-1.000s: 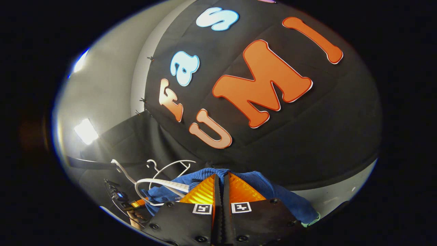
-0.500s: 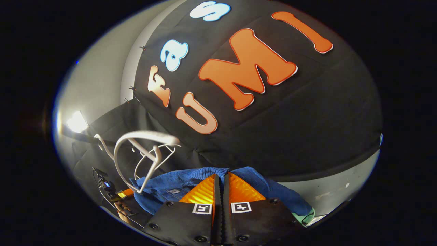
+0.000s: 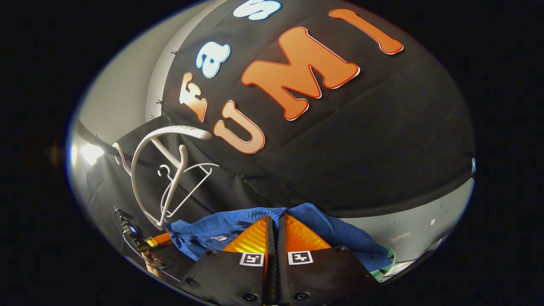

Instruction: Grasp the clothes on the hanger with both hands and then place them into the laundry hamper below.

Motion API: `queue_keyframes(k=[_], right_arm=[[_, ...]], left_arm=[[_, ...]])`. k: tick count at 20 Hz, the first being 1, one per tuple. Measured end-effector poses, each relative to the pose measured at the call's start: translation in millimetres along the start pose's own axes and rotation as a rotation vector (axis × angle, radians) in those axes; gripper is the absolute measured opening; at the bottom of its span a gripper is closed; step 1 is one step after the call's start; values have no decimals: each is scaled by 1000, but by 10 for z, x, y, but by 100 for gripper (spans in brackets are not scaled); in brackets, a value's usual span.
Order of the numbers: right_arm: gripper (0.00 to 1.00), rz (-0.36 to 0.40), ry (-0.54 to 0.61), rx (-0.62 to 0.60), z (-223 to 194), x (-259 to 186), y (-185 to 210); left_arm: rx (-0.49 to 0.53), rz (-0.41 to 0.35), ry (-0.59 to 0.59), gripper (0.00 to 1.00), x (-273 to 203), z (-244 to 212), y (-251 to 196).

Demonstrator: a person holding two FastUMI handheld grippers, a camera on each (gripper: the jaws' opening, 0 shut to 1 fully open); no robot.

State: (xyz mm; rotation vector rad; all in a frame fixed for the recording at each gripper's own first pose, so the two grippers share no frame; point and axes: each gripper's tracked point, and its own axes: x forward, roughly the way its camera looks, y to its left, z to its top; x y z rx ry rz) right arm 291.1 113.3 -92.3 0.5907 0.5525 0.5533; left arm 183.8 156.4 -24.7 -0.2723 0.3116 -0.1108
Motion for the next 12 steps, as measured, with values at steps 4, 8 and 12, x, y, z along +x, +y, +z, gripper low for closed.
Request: queue_keyframes(k=[4, 8, 12], right_arm=[[7, -34, 1, -12, -116, -49, -47], [7, -82, -8, -9, -235, -148, -135], [7, -136, -16, -19, -365, -298, -228]], left_arm=[[11, 12, 18, 0, -21, -182, 41], [38, 8, 53, 0, 22, -406, -14], [107, -1, 79, 0, 8, -662, -92]])
